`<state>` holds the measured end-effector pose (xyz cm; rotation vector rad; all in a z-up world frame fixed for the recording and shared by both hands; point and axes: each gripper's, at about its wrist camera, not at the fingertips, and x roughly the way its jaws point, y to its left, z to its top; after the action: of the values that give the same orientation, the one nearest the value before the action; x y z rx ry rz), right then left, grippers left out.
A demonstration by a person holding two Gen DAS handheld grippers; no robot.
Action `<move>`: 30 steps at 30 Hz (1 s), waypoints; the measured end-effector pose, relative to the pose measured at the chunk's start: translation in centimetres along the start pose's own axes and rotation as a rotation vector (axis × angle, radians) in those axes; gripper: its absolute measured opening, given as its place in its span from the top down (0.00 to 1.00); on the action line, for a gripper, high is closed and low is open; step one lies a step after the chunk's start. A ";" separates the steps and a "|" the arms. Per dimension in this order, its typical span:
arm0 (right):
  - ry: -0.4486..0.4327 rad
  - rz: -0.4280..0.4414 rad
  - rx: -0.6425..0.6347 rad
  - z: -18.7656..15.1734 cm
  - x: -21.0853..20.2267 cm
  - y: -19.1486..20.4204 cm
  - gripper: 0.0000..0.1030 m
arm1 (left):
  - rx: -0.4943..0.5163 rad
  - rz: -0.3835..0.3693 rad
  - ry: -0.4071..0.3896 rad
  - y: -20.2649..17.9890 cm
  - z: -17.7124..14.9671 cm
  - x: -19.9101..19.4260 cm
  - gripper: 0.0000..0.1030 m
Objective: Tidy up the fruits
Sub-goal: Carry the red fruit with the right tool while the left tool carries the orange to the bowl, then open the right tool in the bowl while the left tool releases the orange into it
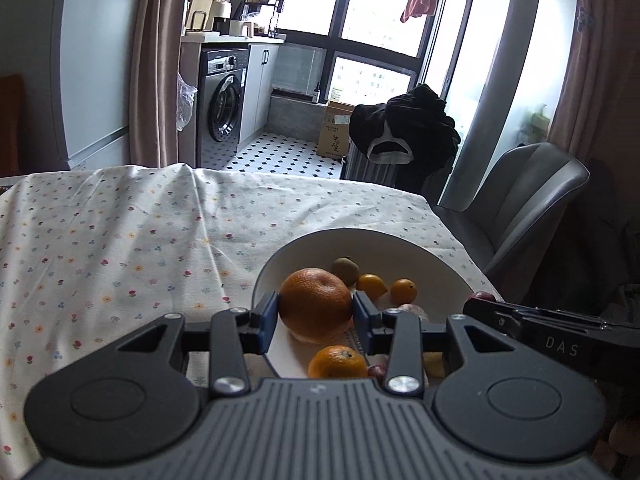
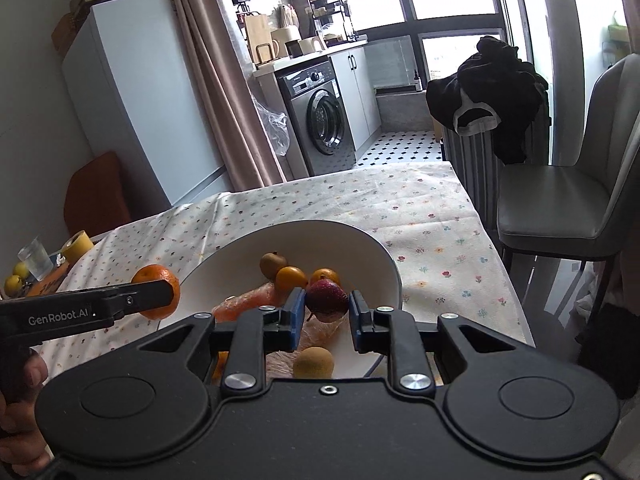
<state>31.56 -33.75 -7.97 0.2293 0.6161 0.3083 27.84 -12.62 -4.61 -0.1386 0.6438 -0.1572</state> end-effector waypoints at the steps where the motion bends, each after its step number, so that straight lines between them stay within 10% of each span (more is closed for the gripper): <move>1: 0.000 -0.002 0.001 -0.1 0.1 -0.1 0.73 | 0.005 -0.004 0.005 -0.2 0.0 0.3 0.62; 30: -0.060 0.053 0.098 -1.9 -1.7 0.3 0.61 | 0.094 0.028 0.055 -2.1 -0.7 -0.6 0.49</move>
<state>28.99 -33.85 -8.50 0.3479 0.5671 0.3212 26.75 -14.58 -4.49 -0.0343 0.6916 -0.1644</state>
